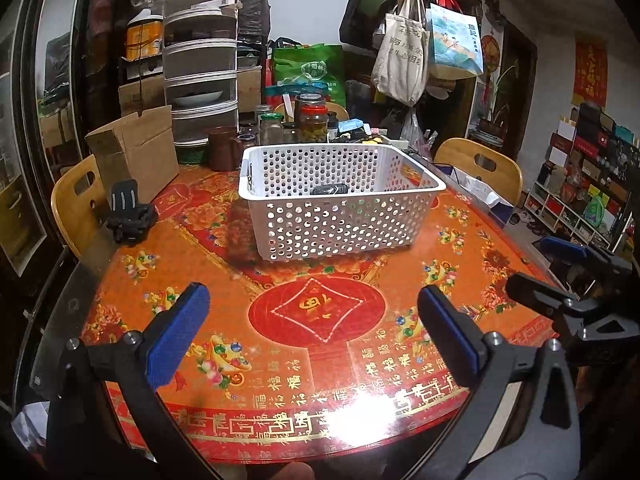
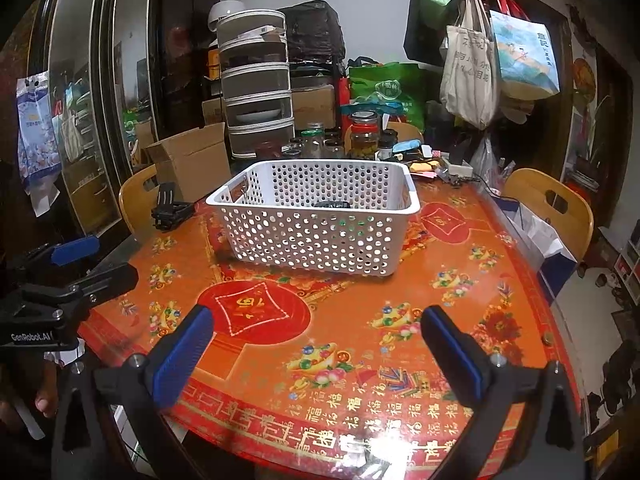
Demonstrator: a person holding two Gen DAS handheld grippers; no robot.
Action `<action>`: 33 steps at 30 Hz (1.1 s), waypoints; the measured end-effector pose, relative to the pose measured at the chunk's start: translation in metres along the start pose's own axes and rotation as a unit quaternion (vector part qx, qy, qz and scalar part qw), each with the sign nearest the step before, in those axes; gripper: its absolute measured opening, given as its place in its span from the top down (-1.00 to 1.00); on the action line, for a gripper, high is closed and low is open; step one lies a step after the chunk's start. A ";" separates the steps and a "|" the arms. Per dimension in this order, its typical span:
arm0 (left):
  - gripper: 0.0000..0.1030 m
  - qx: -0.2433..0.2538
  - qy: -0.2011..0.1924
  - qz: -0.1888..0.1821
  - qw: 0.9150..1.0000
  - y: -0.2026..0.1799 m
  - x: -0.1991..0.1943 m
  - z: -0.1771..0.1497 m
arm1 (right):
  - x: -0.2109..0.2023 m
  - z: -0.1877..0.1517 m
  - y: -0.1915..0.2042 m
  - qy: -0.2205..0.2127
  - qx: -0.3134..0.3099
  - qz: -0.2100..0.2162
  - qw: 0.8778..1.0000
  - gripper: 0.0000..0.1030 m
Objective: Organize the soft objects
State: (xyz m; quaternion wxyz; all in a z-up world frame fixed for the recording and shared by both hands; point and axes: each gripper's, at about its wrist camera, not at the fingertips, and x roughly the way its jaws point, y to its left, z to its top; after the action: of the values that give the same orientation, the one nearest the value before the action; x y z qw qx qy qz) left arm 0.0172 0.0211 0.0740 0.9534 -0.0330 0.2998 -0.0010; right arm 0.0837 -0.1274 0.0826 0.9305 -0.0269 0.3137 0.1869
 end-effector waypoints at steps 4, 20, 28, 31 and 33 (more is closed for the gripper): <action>-1.00 0.000 0.000 0.000 1.000 0.001 0.000 0.000 | -0.001 0.000 0.001 -0.001 -0.001 0.001 1.000 -1.00; -1.00 -0.001 -0.002 0.001 1.000 0.001 -0.002 0.000 | -0.001 0.001 0.003 0.001 -0.001 0.001 1.000 -1.00; -1.00 0.000 -0.001 0.000 1.000 0.001 -0.003 -0.001 | -0.001 -0.001 0.004 0.003 -0.002 0.003 1.000 -1.00; -1.00 -0.001 -0.001 0.001 1.000 0.000 -0.003 0.000 | -0.001 -0.001 0.003 0.003 -0.001 0.005 1.000 -1.00; -1.00 0.000 0.000 0.001 1.000 0.000 -0.003 -0.001 | -0.002 -0.002 0.003 0.003 -0.001 0.007 1.000 -1.00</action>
State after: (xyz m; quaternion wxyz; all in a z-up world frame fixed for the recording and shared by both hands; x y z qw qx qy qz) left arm 0.0140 0.0208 0.0745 0.9536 -0.0333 0.2994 -0.0003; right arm 0.0805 -0.1256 0.0827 0.9281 -0.0259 0.3170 0.1934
